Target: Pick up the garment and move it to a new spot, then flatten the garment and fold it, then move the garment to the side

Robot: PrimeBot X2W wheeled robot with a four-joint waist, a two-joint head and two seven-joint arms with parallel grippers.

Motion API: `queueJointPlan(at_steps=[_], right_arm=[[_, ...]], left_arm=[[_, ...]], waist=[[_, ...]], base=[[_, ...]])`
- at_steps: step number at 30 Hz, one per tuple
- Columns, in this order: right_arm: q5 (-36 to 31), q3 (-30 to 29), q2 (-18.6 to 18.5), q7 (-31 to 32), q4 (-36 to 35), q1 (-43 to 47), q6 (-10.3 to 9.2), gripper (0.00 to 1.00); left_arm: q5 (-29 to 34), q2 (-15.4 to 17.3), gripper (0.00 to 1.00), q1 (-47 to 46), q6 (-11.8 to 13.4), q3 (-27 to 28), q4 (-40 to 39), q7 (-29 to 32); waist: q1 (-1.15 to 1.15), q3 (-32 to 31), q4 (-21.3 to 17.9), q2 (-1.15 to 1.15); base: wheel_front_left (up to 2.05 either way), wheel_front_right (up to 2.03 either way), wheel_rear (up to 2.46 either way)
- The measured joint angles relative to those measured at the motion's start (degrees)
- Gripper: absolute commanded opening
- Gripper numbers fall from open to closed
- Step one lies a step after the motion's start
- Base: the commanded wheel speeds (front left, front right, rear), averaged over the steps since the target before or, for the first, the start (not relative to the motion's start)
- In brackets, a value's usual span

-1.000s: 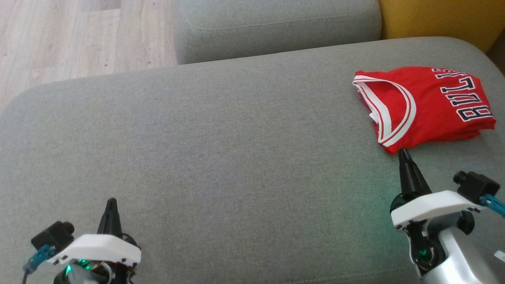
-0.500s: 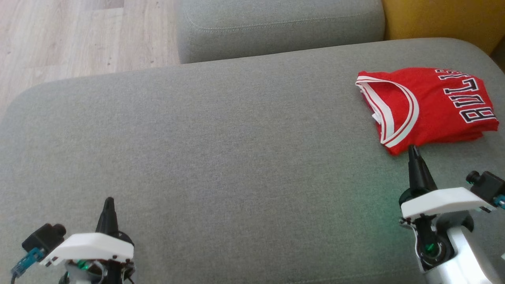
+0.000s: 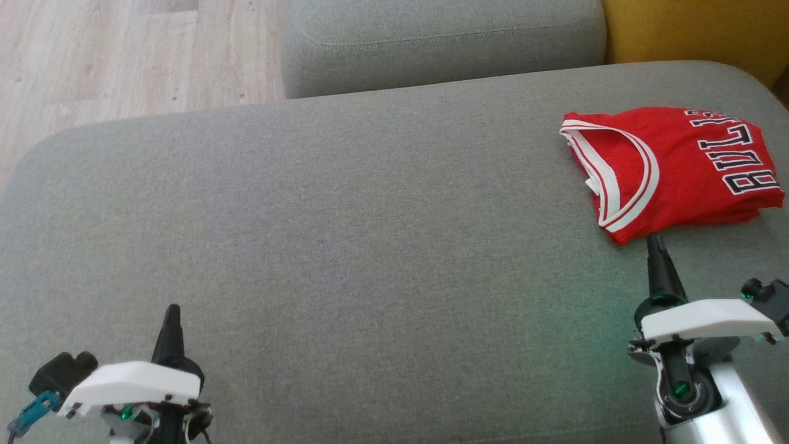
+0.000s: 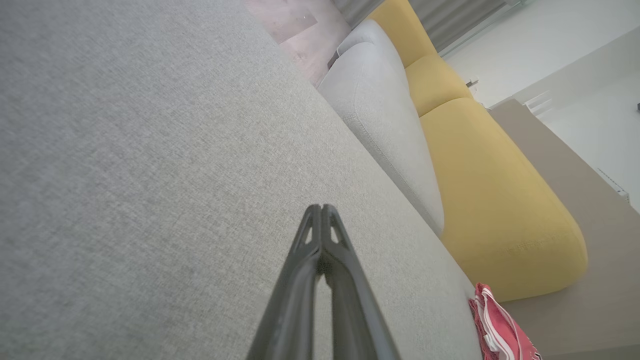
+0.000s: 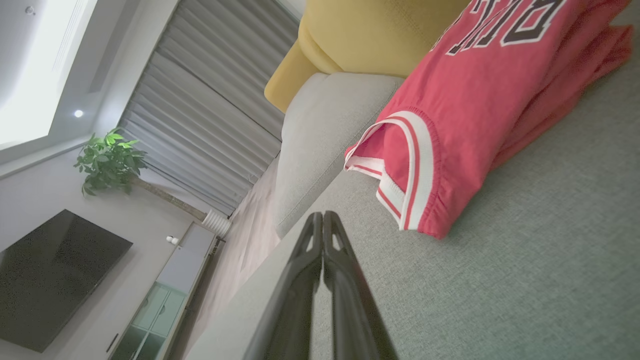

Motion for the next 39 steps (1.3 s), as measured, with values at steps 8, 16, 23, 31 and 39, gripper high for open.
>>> queueJointPlan(at_steps=[8, 16, 23, 31, 39], right_arm=[[4.43, -1.59, 0.44, 1.15, -0.91, 0.31, 0.00, 0.00], [8.91, -3.21, 1.45, 2.75, -1.76, 0.94, 0.00, 0.00], [12.25, -4.33, 1.67, 3.54, -2.44, 0.98, 0.00, 0.00], [16.64, -5.70, 2.15, 4.94, -3.30, 2.29, 0.00, 0.00], [21.51, -7.38, 3.23, 6.34, -4.39, 2.80, 0.00, 0.00]], left_arm=[[-4.97, -0.04, 0.00, -0.12, -0.48, 0.27, -0.27, 1.40], [-9.87, -0.12, 0.00, -0.23, -1.22, 1.27, -0.93, 2.61], [-13.47, -0.19, 0.00, -0.33, -1.70, 1.52, -1.53, 3.52], [-18.37, -0.27, 0.00, -0.60, -2.08, 1.75, -1.97, 4.91], [-23.87, -0.41, 0.00, -1.20, -2.97, 1.99, -2.52, 6.39]], waist=[[0.00, 0.02, 0.28, 0.00], [0.00, 0.03, 0.57, 0.00], [0.00, 0.04, 0.78, 0.00], [0.00, 0.06, 1.06, 0.00], [0.00, 0.08, 1.38, 0.00]], base=[[0.00, 0.00, 0.00], [0.00, 0.00, 0.00], [0.00, 0.00, 0.00], [0.00, 0.00, 0.00], [0.00, 0.00, 0.00]])
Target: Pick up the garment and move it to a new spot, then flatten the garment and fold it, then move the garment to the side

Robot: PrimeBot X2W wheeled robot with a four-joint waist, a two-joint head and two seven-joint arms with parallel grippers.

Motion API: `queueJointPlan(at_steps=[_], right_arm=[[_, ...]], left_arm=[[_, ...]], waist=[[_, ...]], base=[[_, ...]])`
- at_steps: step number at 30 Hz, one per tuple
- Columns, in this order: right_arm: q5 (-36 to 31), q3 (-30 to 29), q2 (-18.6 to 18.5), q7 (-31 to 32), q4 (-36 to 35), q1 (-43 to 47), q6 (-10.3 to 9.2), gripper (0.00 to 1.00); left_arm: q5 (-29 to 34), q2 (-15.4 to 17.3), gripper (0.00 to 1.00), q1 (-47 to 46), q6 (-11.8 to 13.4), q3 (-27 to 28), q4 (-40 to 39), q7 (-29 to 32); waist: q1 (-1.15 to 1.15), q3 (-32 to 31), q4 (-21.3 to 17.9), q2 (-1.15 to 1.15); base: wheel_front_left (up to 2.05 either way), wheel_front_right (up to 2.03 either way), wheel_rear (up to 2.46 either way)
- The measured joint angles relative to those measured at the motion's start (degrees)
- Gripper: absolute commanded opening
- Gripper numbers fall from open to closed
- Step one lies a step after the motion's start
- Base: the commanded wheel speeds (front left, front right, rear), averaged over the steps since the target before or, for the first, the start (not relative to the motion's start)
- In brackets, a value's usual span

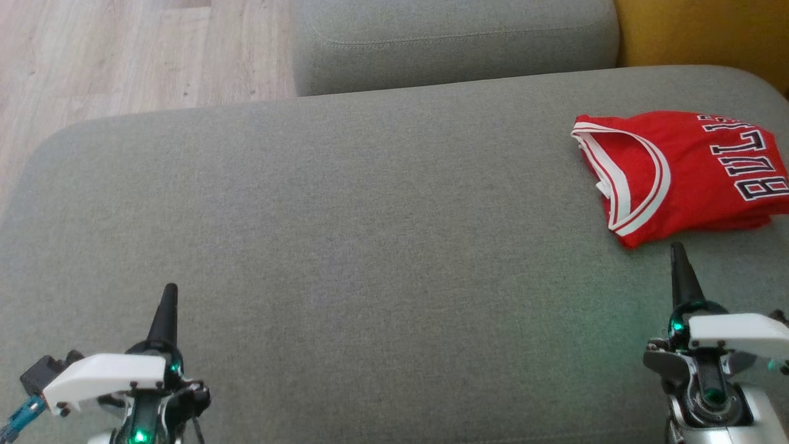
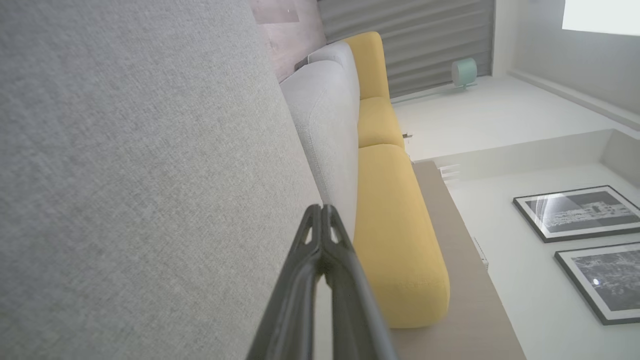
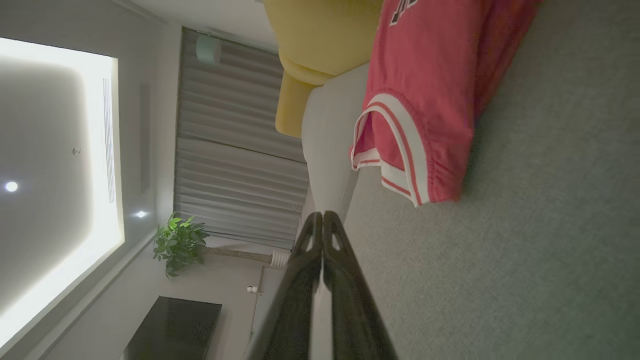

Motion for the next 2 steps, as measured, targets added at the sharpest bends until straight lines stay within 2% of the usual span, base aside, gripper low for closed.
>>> queueJointPlan(at_steps=[2], right_arm=[[0.55, -0.15, 0.05, 0.23, -0.09, 0.26, 0.00, 0.00]], left_arm=[[-0.52, -0.01, 0.00, 0.00, -0.01, 0.01, -0.09, 0.03]], waist=[[0.00, 0.00, 0.03, 0.00]], base=[[0.00, 0.00, 0.00]])
